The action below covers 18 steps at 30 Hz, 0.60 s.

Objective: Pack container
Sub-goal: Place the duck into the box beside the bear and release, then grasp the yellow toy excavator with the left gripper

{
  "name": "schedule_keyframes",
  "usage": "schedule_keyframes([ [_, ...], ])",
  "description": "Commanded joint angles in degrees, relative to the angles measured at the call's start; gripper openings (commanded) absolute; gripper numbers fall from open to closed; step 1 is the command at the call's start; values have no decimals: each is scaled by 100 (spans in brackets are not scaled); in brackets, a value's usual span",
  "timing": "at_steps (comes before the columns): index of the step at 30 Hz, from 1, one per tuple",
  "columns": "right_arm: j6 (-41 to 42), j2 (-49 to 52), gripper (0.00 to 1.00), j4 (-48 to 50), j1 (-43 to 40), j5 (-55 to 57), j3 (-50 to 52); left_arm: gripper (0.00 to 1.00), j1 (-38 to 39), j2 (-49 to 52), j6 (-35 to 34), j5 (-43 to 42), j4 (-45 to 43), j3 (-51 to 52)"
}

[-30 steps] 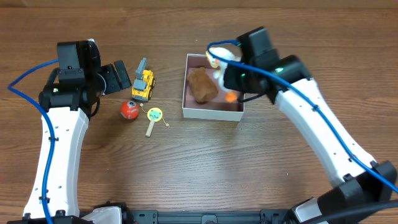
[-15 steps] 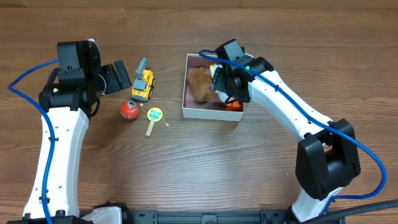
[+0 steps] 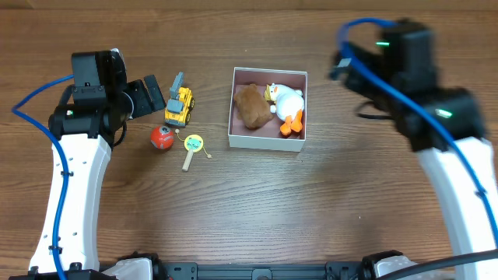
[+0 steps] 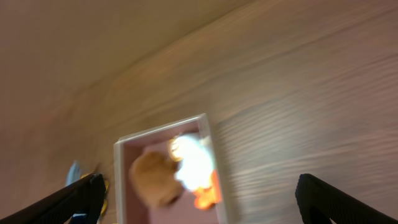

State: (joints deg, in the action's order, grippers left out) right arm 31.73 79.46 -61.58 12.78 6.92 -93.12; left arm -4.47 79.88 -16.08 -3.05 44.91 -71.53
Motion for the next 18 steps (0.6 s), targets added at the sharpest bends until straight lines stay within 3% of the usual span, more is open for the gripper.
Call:
schedule_keyframes([
  [1,-4,-116,100,-490,-780,-11,-33,100,52,83,319,-859,-350,-129],
  [2,-4,-105,100,-645,-955,-11,-28,100,101,184,791,-1333,-553,-184],
  [4,-7,-31,100,-850,-1163,-11,-22,98,190,564,826,-1182,-350,-535],
  [10,-28,186,100,-1084,-1252,-9,-22,100,317,2813,2103,-699,1790,-3097],
  [12,-28,195,100,-1099,-1252,-9,-22,95,317,3394,2603,-684,2413,-3641],
  [18,-31,195,100,-1102,-1252,-7,-22,89,610,4354,2983,-654,2741,-3716],
])
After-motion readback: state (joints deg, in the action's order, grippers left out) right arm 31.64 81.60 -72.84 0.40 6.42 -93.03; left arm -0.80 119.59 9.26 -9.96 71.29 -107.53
